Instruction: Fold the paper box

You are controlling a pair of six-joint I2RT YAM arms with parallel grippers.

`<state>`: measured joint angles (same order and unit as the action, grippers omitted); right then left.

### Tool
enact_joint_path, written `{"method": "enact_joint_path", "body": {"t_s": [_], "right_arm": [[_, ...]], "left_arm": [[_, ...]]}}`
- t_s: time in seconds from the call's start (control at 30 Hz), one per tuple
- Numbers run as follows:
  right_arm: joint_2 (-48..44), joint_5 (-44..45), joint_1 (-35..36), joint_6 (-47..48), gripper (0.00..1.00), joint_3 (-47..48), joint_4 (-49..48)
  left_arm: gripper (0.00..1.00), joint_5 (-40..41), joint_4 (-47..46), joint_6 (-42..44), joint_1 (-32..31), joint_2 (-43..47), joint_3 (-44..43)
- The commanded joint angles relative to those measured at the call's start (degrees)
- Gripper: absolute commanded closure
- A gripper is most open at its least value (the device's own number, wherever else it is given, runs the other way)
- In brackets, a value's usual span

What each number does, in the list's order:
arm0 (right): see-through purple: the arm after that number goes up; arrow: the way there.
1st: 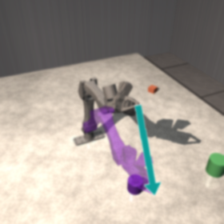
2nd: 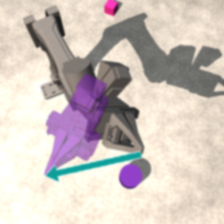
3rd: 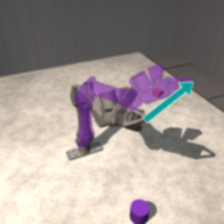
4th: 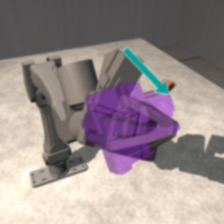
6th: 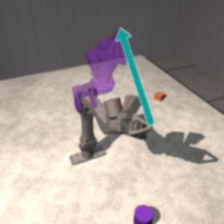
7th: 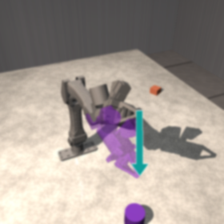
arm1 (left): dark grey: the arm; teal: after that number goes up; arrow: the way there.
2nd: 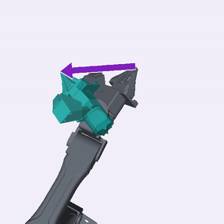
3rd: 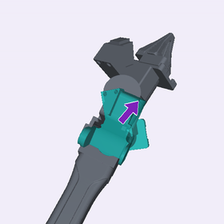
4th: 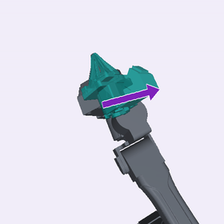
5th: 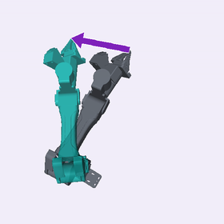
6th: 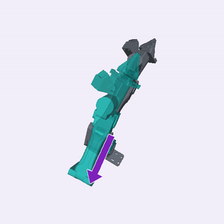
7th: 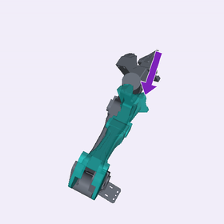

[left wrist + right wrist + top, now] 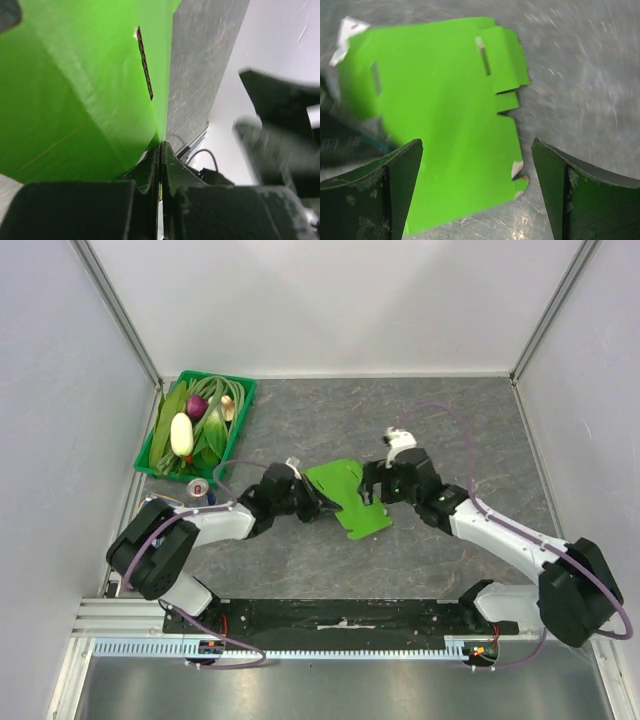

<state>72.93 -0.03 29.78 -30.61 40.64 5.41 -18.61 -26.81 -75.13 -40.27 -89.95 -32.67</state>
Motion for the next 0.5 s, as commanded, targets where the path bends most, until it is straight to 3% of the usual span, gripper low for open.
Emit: {"method": "enact_joint_path", "body": {"t_s": [0.0,0.17,0.23,0.47], "right_arm": [[-4.1,17.6,15.2,23.0,0.02,4.9,-0.1],[-7.6,24.6,35.7,43.5,0.02,0.5,-11.2],[-6.1,31.2,39.6,48.7,0.02,0.1,-14.9],[3.3,50.4,48.3,60.5,0.04,-2.4,-35.2]], "left_arm": [[0.98,-7.8,34.4,8.7,9.0,7.5,-9.9],[0.98,-6.6,55.3,17.5,15.8,11.5,-21.4],[0.98,-6.9,60.9,18.4,17.5,12.6,-25.2],[0.98,-10.8,64.2,15.6,19.9,17.4,-25.5]]}}
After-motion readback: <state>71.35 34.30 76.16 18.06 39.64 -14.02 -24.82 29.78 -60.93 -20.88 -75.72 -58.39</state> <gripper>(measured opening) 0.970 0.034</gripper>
